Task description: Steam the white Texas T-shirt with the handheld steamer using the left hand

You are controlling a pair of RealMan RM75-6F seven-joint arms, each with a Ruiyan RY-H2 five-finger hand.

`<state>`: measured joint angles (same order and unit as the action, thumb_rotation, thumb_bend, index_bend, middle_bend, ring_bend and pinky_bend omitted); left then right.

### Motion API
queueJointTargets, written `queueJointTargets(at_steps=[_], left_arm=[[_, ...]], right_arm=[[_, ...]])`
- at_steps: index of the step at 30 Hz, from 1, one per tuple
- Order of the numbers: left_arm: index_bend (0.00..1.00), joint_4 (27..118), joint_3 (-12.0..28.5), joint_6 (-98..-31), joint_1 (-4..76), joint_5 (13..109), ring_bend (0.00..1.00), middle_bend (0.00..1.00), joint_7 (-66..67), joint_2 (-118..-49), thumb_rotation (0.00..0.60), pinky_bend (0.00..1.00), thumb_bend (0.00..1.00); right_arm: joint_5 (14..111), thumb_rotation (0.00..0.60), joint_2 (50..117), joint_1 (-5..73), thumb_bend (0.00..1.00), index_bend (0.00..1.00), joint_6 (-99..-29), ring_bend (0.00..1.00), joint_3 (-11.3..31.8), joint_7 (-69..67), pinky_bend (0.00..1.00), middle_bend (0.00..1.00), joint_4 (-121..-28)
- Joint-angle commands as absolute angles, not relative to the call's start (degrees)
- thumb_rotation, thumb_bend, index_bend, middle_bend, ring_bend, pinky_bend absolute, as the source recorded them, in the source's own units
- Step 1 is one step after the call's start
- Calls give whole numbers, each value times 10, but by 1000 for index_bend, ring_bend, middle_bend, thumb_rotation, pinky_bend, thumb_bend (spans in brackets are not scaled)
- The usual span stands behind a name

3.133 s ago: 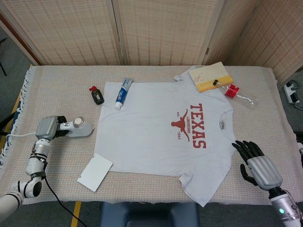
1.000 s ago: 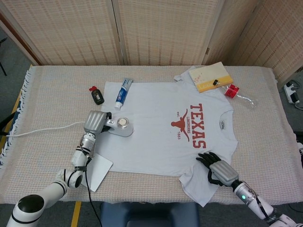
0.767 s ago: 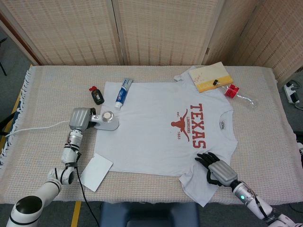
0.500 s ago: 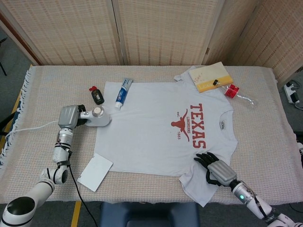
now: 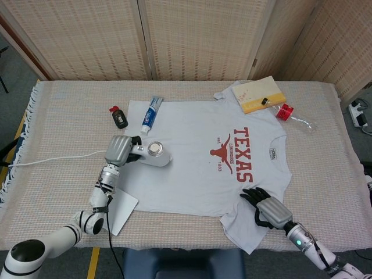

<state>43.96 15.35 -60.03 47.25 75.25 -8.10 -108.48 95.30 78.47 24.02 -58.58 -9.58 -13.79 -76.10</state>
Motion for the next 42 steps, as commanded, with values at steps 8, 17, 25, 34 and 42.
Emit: queueJointTargets(at_steps=[8,17,25,34,42], left_arm=[[933,427,134,-592,504,767,903,1000,2,-1151,600,732,450],[933,412,114,-605,484,780,903,1000,6,-1144,600,731,450],[933,395,88,-627,443,795,903,1000,-17,-1103,600,732,451],[932,370,79,-643,400,794,901,1000,-52,-1067,600,731,450],[930,372,88,-668,371,788,900,1000,-88,-1022,600,731,450]], right_arm=[[949,295,787,240,1000,0,-584,0,-97,-142,0,0,-756],[950,305,789,242,1000,0,-584,0,-98,-145,0,0,-751],[951,305,790,244,1000,0,-583,0,-99,-143,0,0,-752],[949,311,789,247,1000,0,-581,0,-98,-133,0,0,-761],[948,315,785,248,1000,0,-581,0,-97,-131,0,0,-766]])
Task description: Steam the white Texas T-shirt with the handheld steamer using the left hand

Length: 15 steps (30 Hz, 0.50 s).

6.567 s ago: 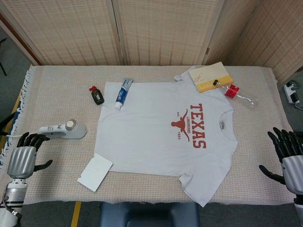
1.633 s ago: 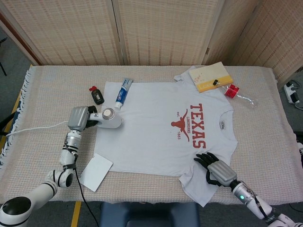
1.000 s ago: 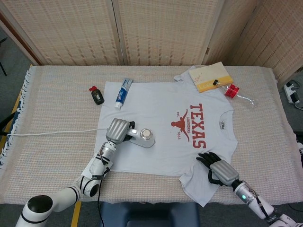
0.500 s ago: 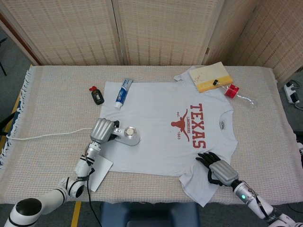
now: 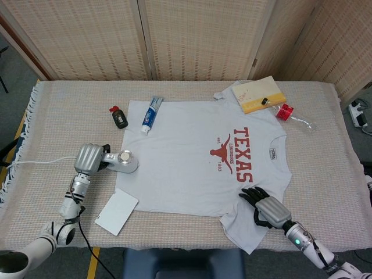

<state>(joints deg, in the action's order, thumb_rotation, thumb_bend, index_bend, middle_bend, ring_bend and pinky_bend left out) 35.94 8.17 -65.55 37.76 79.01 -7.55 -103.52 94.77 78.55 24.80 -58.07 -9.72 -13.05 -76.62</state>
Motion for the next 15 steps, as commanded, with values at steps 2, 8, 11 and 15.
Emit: queueJointTargets(at_steps=[2,8,11,15], left_arm=[[930,400,93,-681,368,790,900,1000,-95,-1008,600,731,449],[930,534,92,-706,373,813,900,1000,-65,-982,600,732,448],[930,583,88,-699,385,821,899,1000,-28,-993,600,732,448],[930,612,87,-679,404,824,899,1000,11,-1025,600,731,448]], right_arm=[[948,314,785,248,1000,0,-582,0,-97,-131,0,0,-767],[949,313,785,247,1000,0,-586,0,-98,-133,0,0,-765],[949,310,784,246,1000,0,-587,0,-99,-136,0,0,-764],[949,312,784,245,1000,0,-589,0,-100,-140,0,0,-761]])
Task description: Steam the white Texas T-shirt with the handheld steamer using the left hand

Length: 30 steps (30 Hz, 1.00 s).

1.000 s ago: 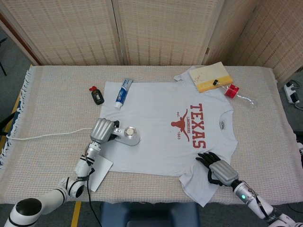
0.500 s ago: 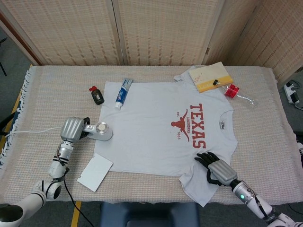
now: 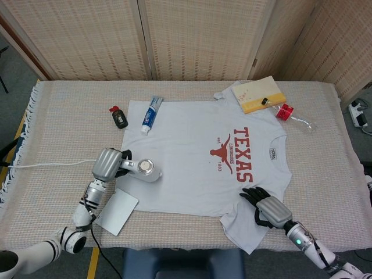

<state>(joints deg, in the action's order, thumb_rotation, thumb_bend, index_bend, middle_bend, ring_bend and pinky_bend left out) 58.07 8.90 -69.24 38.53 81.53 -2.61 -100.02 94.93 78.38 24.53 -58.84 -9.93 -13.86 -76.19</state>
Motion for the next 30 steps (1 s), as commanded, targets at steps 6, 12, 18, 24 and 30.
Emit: queueJointTargets(at_steps=[6,12,18,24,30], left_arm=[[931,586,85,-657,426,826,899,1000,54,-1088,600,732,448],[932,517,87,-644,435,821,899,1000,63,-1130,600,731,449],[933,451,83,-649,425,821,899,1000,41,-1136,600,732,450],[932,400,79,-657,409,821,899,1000,14,-1121,600,732,449],[932,349,86,-654,394,807,899,1000,-20,-1110,600,732,451]], right_arm=[[949,313,784,243,1000,0,-588,0,-102,-144,0,0,-757],[950,314,784,242,1000,0,-590,0,-103,-145,0,0,-755],[948,311,785,243,1000,0,-587,0,-102,-145,0,0,-754],[949,311,788,247,1000,0,-582,0,-101,-141,0,0,-755],[948,313,788,251,1000,0,-578,0,-99,-136,0,0,-760]])
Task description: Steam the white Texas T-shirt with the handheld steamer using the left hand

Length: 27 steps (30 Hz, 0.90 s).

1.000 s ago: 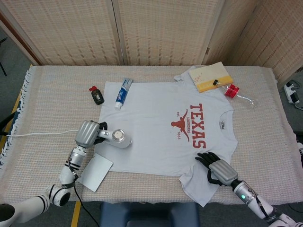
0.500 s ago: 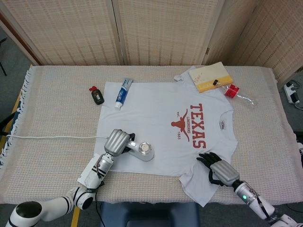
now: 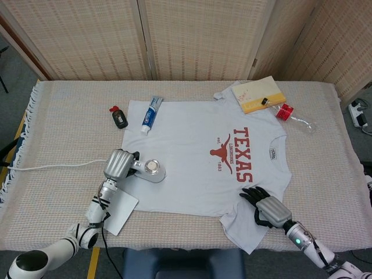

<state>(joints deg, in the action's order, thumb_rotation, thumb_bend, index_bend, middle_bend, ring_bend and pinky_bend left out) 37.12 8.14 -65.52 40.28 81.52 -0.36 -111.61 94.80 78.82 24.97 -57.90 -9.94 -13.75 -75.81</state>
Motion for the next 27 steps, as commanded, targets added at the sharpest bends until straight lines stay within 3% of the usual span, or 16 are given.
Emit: queueJointTargets(at_steps=[1,11,20,27], left_arm=[[932,339,88,-652,391,803,899,1000,-29,-1108,600,732,451],[931,283,114,-644,366,770,899,1000,-93,-1087,600,732,450],[929,320,133,-675,339,753,896,1000,-129,-1039,600,732,450],[899,307,147,-638,339,726,872,1000,-111,-1043,600,731,443]], right_arm=[[947,312,788,251,1000,0,-578,0,-98,-134,0,0,-761],[943,310,784,251,1000,0,-578,0,-96,-123,0,0,-771],[947,314,766,245,1000,0,-607,0,-90,-120,0,0,-788],[949,315,752,237,1000,0,-627,0,-87,-119,0,0,-799]])
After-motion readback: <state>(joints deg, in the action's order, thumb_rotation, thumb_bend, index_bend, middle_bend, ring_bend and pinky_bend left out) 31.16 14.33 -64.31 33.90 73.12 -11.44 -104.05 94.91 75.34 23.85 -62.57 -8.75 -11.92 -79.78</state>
